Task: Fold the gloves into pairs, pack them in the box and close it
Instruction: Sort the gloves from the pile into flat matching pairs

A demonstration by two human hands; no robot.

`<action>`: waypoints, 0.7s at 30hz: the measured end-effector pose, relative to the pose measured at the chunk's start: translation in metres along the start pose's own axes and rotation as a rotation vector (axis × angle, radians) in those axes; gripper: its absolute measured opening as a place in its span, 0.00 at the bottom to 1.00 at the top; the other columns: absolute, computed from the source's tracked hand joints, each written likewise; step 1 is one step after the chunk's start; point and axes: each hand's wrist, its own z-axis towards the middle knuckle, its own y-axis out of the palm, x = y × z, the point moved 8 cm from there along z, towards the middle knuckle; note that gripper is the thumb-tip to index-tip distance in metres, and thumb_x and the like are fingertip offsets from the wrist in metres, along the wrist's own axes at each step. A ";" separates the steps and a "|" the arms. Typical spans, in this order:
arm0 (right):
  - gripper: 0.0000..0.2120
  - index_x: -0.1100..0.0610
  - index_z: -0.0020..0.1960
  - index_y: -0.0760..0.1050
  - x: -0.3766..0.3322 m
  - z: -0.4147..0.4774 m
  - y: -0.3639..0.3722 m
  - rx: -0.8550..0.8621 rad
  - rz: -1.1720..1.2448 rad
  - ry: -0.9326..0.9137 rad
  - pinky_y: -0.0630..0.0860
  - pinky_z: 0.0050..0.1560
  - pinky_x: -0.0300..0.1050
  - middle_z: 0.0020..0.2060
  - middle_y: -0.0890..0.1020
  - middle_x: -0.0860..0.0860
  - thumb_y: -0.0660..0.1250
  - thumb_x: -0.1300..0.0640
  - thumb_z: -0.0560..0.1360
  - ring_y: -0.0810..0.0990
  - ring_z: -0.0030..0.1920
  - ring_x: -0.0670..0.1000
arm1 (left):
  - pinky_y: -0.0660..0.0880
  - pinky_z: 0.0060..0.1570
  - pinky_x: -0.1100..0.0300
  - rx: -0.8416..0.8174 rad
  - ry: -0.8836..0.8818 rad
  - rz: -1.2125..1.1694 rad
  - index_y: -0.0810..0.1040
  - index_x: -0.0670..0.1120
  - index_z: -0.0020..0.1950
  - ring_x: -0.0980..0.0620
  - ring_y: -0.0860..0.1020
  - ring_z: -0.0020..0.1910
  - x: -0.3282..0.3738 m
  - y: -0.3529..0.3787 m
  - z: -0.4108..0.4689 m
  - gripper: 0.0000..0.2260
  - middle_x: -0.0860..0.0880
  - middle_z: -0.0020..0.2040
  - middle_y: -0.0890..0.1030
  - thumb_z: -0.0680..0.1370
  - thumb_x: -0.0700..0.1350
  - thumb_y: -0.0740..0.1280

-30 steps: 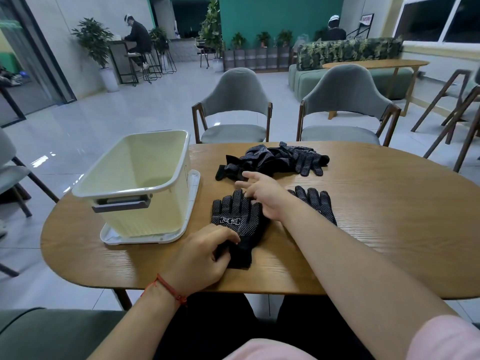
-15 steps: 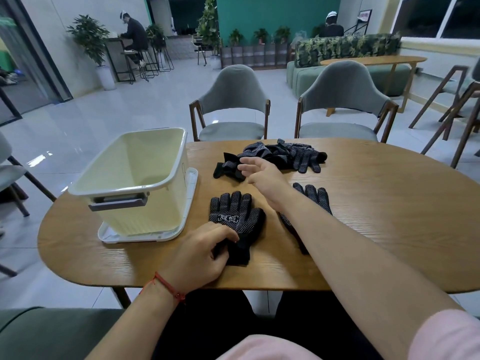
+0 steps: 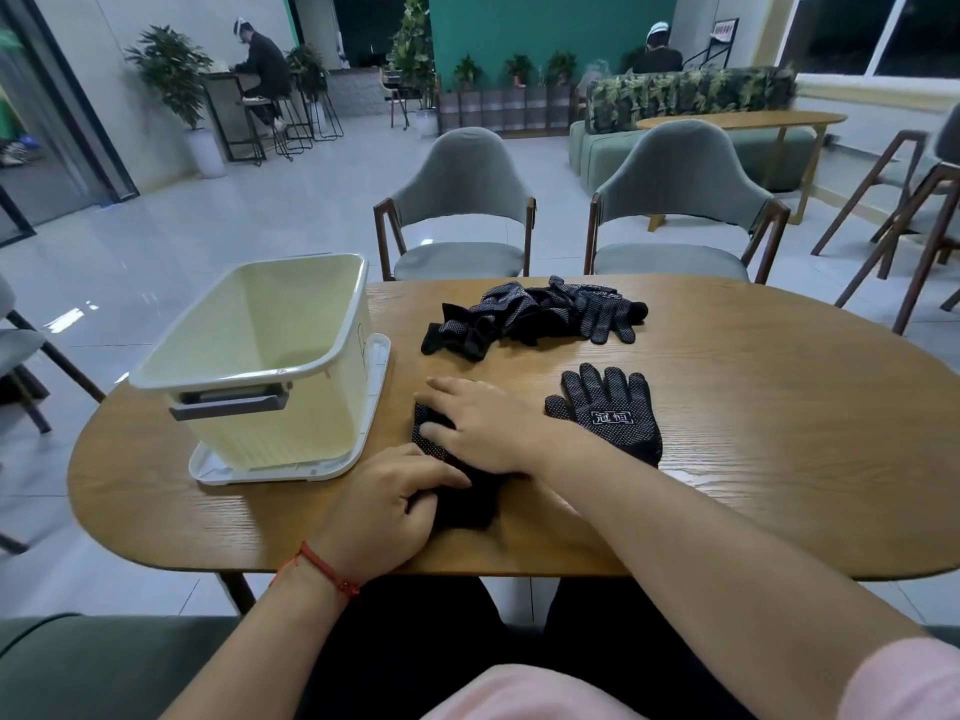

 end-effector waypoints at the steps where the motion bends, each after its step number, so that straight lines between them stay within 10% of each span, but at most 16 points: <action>1: 0.30 0.49 0.85 0.62 -0.001 -0.002 0.006 -0.005 -0.020 -0.002 0.54 0.83 0.59 0.85 0.59 0.52 0.55 0.39 0.86 0.57 0.84 0.55 | 0.81 0.50 0.55 0.007 -0.006 -0.008 0.88 0.55 0.53 0.59 0.82 0.49 0.000 0.000 0.000 0.19 0.60 0.48 0.84 0.73 0.39 0.62; 10: 0.34 0.46 0.88 0.48 0.001 -0.005 0.020 -0.135 -0.094 0.029 0.41 0.84 0.59 0.87 0.45 0.51 0.48 0.34 0.87 0.41 0.86 0.53 | 0.81 0.44 0.54 0.177 0.001 0.023 0.87 0.51 0.45 0.59 0.82 0.45 0.002 -0.014 0.000 0.17 0.61 0.44 0.84 0.73 0.33 0.63; 16: 0.28 0.52 0.78 0.73 0.019 0.020 -0.013 -0.013 0.055 0.101 0.71 0.73 0.57 0.75 0.75 0.54 0.61 0.40 0.83 0.73 0.74 0.58 | 0.75 0.53 0.62 0.131 -0.205 0.025 0.82 0.56 0.56 0.58 0.79 0.53 -0.001 -0.011 0.027 0.11 0.58 0.51 0.82 0.80 0.42 0.64; 21: 0.26 0.48 0.80 0.70 0.061 0.031 -0.026 0.050 0.026 0.302 0.71 0.73 0.57 0.75 0.74 0.53 0.62 0.50 0.82 0.73 0.75 0.59 | 0.75 0.61 0.50 -0.082 -0.314 0.189 0.77 0.51 0.61 0.48 0.77 0.59 -0.007 0.028 0.050 0.18 0.51 0.58 0.80 0.77 0.60 0.63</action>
